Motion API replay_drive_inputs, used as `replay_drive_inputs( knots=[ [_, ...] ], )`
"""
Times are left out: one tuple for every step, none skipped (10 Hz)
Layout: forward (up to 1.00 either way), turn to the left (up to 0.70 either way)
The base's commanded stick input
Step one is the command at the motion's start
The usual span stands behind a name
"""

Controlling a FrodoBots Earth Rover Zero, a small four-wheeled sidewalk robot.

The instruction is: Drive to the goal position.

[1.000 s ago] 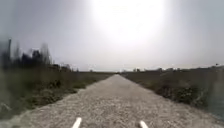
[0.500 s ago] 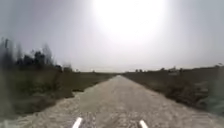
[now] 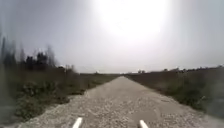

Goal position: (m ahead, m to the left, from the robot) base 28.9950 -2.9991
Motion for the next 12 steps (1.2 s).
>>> replay_drive_inputs(
  knots=[
    [0.70,-0.11],
    [0.70,0.00],
    [0.70,0.00],
    [0.70,0.00],
    [0.70,0.00],
    [0.70,0.00],
    [0.70,0.00],
    [0.70,0.00],
    [0.70,0.00],
    [0.70,0.00],
    [0.70,0.00],
    [0.70,0.00]
  ],
)
